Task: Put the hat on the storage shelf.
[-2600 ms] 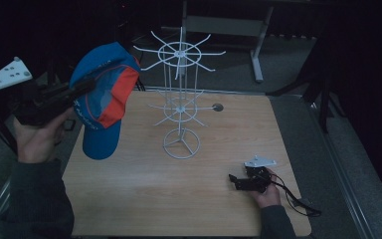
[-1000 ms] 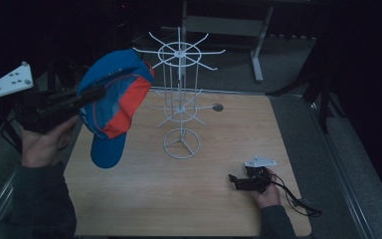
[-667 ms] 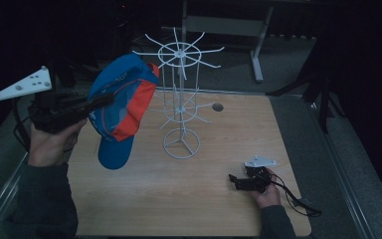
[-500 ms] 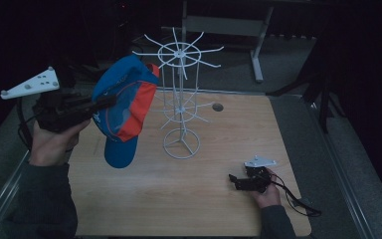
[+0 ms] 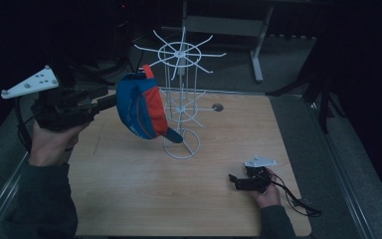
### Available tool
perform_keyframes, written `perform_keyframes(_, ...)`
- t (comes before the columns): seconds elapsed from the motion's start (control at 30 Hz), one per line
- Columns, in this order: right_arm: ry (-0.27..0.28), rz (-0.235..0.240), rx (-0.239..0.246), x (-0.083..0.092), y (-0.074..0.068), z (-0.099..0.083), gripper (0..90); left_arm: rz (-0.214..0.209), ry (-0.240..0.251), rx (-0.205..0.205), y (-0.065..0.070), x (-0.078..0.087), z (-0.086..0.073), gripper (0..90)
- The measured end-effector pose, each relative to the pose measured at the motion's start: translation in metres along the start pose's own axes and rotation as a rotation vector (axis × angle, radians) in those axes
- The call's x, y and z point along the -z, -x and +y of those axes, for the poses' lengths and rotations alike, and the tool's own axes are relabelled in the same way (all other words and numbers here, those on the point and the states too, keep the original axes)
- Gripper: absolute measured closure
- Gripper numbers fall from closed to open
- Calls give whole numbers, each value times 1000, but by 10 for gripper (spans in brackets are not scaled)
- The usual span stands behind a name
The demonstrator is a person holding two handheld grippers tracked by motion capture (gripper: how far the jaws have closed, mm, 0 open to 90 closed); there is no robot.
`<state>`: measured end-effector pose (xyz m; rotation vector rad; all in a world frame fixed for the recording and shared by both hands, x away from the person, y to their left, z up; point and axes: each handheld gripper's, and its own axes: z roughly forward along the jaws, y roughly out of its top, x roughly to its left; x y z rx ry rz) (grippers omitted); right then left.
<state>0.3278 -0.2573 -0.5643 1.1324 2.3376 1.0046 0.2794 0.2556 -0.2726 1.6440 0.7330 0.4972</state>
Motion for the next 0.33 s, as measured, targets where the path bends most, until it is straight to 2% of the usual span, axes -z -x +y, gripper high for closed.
perform_keyframes(0.33, -1, 0, 1, 0, 0, 0, 184, 22, 0, -7, 1, -1, 0, 487)
